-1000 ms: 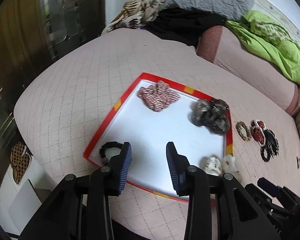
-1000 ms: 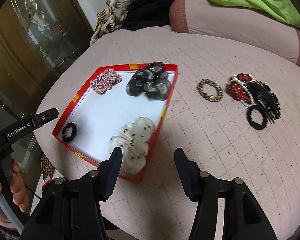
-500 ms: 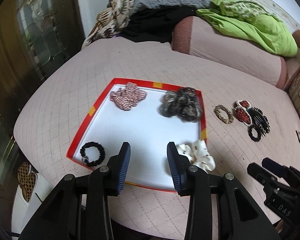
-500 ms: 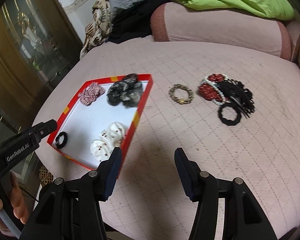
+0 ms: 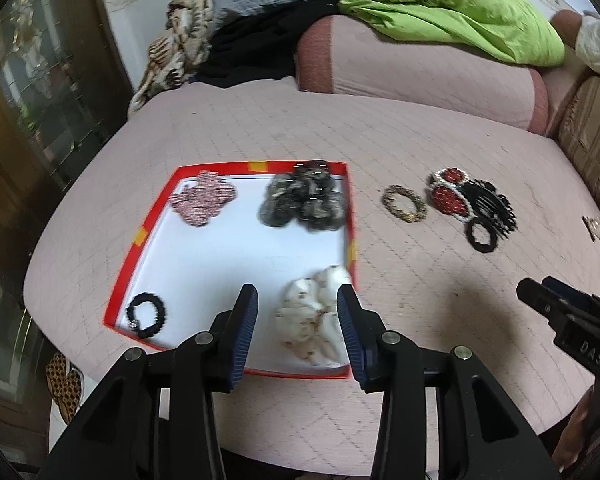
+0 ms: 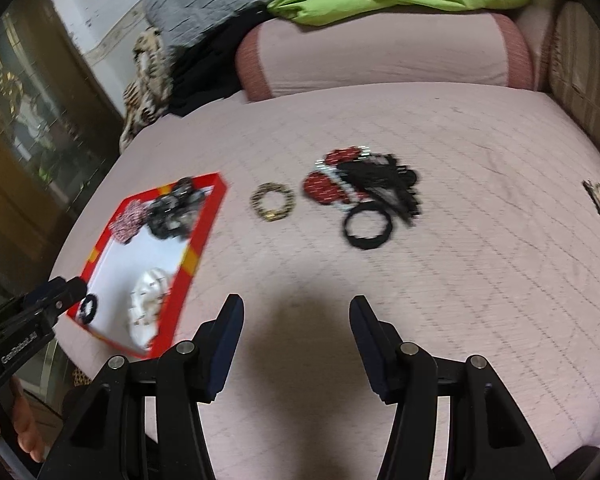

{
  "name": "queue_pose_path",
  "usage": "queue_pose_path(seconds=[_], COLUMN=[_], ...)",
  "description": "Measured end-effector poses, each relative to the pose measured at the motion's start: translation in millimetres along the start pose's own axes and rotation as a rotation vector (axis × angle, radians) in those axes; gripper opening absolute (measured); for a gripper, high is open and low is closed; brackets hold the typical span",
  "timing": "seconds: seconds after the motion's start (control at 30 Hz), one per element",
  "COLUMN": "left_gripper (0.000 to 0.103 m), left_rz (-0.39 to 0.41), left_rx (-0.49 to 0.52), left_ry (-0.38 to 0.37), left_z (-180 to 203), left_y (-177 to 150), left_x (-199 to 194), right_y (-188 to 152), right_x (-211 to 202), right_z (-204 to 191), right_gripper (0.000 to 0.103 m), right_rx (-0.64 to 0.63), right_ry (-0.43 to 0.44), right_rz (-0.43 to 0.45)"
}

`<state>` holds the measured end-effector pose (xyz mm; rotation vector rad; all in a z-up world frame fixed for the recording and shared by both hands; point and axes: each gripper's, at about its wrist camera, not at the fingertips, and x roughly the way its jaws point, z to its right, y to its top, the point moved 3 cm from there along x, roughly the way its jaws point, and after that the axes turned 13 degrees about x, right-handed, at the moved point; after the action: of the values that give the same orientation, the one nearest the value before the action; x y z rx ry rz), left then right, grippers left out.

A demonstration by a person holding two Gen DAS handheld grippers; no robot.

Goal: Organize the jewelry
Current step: 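Move both open tools back to the remaining accessories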

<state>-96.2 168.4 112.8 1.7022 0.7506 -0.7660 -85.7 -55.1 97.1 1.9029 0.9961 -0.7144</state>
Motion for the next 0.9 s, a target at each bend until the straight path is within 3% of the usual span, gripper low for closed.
queue_pose_path(seconds=[0.23, 0.47, 0.9], left_gripper=[0.041, 0.041, 0.041], left_rz=[0.003, 0.0, -0.125], left_rx=[0.062, 0.109, 0.038], left_ry=[-0.091, -0.175, -0.236], left_z=[36.7, 70.7, 75.0], left_y=[25.8, 57.2, 103.3], left_x=[13.0, 54.8, 164.9], right_y=[21.2, 44.9, 88.2], right_x=[-3.3, 5.0, 48.8], right_z=[52.8, 90.1, 92.5], right_gripper=[0.06, 0.06, 0.06], right_rx=[0.06, 0.106, 0.077], right_ry=[-0.06, -0.073, -0.027], right_rz=[0.029, 0.028, 0.023])
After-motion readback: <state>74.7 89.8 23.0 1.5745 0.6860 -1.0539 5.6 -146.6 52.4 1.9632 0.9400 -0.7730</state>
